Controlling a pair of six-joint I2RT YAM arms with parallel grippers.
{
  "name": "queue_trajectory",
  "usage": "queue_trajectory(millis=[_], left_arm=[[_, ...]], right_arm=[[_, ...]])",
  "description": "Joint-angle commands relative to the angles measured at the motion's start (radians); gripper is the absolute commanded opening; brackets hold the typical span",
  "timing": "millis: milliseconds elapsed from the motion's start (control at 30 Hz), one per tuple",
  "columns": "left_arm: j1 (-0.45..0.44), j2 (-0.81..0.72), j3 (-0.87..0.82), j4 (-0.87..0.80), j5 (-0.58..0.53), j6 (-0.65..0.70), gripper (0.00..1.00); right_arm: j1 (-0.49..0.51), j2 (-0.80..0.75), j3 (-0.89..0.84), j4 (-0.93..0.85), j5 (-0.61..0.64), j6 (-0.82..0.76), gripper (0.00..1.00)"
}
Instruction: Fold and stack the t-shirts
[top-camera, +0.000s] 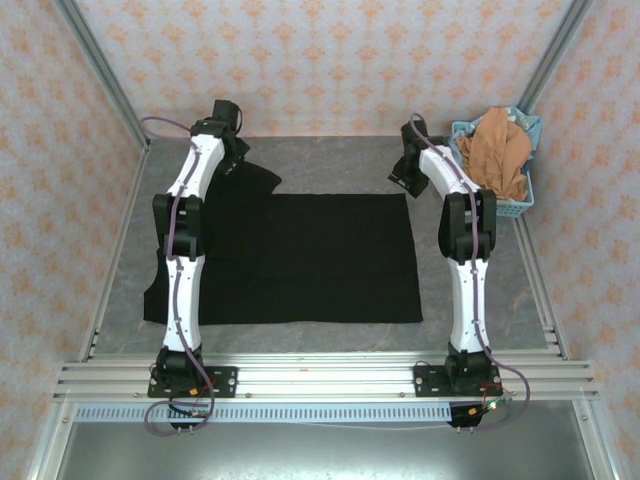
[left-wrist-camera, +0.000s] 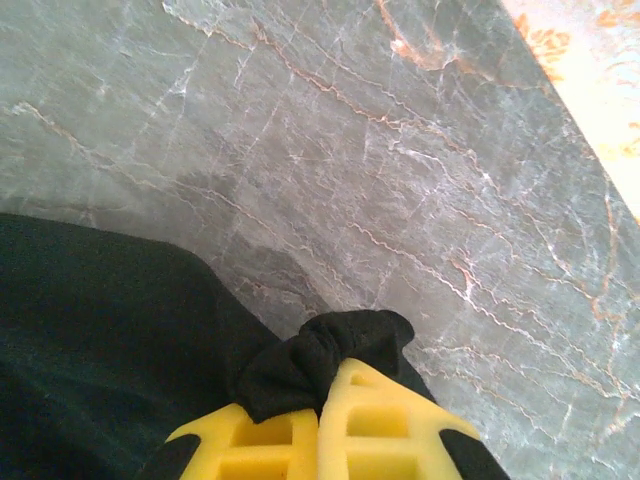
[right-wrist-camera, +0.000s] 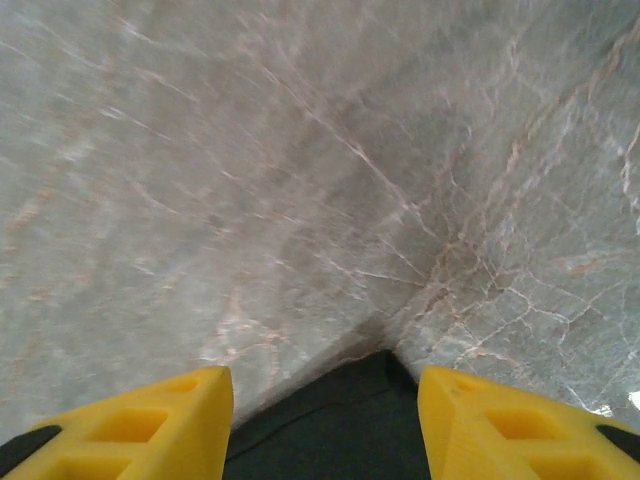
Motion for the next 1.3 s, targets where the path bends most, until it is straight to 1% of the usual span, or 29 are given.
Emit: queue_trajectory(millis=[0, 200, 300, 400, 500, 567, 667, 767, 900, 1033, 1167, 1267], left_arm=[[0.008, -0.055, -0.021, 0.019, -0.024, 0.033, 0.00], [0.008, -0.079, -0.020, 0.010, -0.014, 0.063, 0.00], [0.008, -0.085, -0.020, 0.006, -0.003, 0.070, 0.00], [0.008, -0.092, -0.019, 0.003, 0.003, 0.078, 0.00], [0.008, -0.097, -0.016, 0.010, 0.024, 0.093, 0.00], [0.008, -0.102, -0.012, 0.024, 0.054, 0.104, 0.00], [0.008, -0.110, -0.011, 0.053, 0.101, 0.119, 0.00], [0.008, -0.114, -0.010, 0.086, 0.142, 0.127, 0.00], [0.006, -0.119, -0.010, 0.121, 0.183, 0.136, 0.00], [0.006, -0.134, -0.017, 0.092, 0.180, 0.160, 0.00], [0.002, -0.198, -0.085, 0.076, 0.167, 0.192, 0.00], [-0.003, -0.264, -0.144, 0.021, 0.140, 0.232, 0.00]], right_arm=[[0.011, 0.015, 0.007, -0.045, 0.021, -0.004, 0.49], [0.011, 0.053, 0.025, -0.054, 0.026, 0.002, 0.41], [0.012, 0.071, 0.039, -0.071, 0.029, -0.001, 0.35], [0.012, 0.072, 0.039, -0.080, 0.032, -0.001, 0.24], [0.012, 0.057, 0.038, -0.093, 0.069, -0.005, 0.11], [0.006, 0.036, 0.038, -0.097, 0.105, -0.010, 0.01], [-0.004, 0.007, 0.057, -0.121, 0.180, -0.022, 0.00], [-0.020, -0.001, 0.095, -0.144, 0.222, -0.046, 0.00], [-0.035, 0.006, 0.152, -0.153, 0.195, -0.077, 0.00], [-0.034, 0.020, 0.193, -0.190, 0.146, -0.087, 0.00], [-0.034, -0.026, 0.118, -0.163, 0.105, -0.080, 0.00], [-0.032, -0.086, 0.036, -0.140, 0.096, -0.084, 0.00]])
